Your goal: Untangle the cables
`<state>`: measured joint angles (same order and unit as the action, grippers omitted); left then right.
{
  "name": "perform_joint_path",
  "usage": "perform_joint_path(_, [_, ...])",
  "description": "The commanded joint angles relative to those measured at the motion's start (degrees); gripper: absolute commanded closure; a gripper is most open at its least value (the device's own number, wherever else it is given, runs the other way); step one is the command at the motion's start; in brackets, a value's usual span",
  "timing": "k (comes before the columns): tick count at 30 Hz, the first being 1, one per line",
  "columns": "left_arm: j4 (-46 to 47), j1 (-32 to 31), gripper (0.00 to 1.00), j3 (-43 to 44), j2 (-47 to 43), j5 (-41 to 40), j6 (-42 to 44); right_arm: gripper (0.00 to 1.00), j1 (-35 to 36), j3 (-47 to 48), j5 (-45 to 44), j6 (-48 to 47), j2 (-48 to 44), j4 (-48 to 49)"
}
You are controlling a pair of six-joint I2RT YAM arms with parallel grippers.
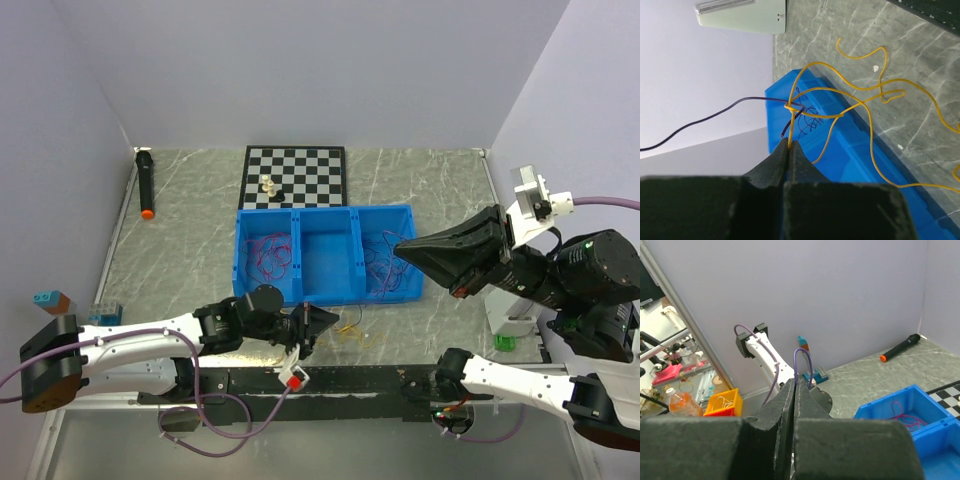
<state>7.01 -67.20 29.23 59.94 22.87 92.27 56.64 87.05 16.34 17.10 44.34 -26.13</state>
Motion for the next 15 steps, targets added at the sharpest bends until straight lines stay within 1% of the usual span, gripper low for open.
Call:
perform_joint_path(1, [-2.8,-0.8,0.99,1.7,-1.3,-1.3,-1.2,1.0,0.0,3.6,-2.0,-1.6,0.2,-0.1])
perform_joint_path(5, [-10.2,-0.8,0.99,0.1,-5.5,-3.7,-5.4,1.0,0.1,10.8,-7.7,-6.7,-0.6,-6.2])
perform_joint_path(9, [-18.0,-0.8,0.99,-3.2,-11.2,-4.2,-6.2,1.0,0.0,18.3,-16.2,-12.4,-1.4,-11.7])
perform_joint_path(12, [-22.5,-0.9,0.99,-4.4,-14.7,-3.6,-7.5,1.0,0.0,21.1,-23.4,-16.5,-2.0,-14.0])
perform_joint_path(15, [-26.4,-1.0,0.99,-5.1,-17.7,-3.3,-7.5,1.0,0.0,22.3,-28.7,-20.3,-1.8,-15.4])
